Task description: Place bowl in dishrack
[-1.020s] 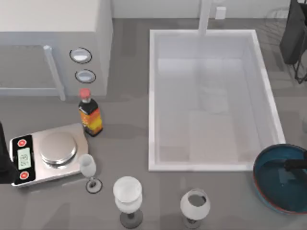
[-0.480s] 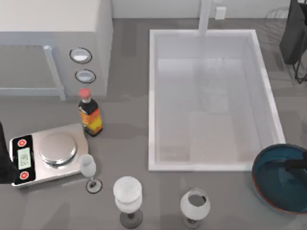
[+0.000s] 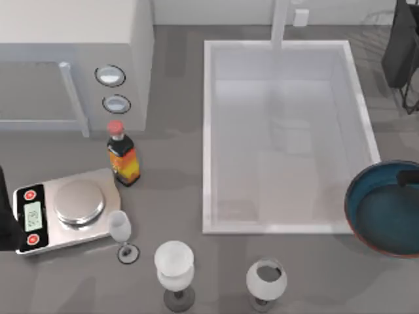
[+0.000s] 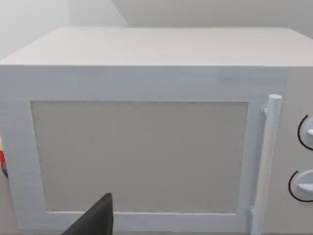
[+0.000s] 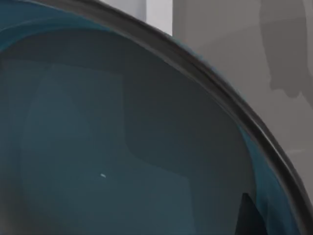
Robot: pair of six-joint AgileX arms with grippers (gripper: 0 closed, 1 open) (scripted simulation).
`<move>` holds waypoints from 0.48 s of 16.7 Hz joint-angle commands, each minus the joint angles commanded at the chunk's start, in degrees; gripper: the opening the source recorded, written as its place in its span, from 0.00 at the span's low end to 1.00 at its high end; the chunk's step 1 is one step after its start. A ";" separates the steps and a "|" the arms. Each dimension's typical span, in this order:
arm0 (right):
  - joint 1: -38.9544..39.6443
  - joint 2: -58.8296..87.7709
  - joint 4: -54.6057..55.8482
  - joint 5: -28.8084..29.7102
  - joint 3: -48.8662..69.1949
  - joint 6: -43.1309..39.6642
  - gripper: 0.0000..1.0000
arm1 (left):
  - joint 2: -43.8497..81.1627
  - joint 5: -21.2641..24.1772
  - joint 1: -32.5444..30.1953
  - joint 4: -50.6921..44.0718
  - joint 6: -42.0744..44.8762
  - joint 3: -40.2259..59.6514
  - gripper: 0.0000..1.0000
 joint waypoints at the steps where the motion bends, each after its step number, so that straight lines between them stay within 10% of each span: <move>1: -0.06 -0.43 -4.68 -0.01 3.58 -0.05 0.00 | 0.00 0.00 0.00 0.00 0.00 0.00 1.00; 8: -0.47 -4.64 -28.24 0.00 23.57 -0.56 0.00 | 0.00 0.00 0.00 0.00 0.00 0.00 1.00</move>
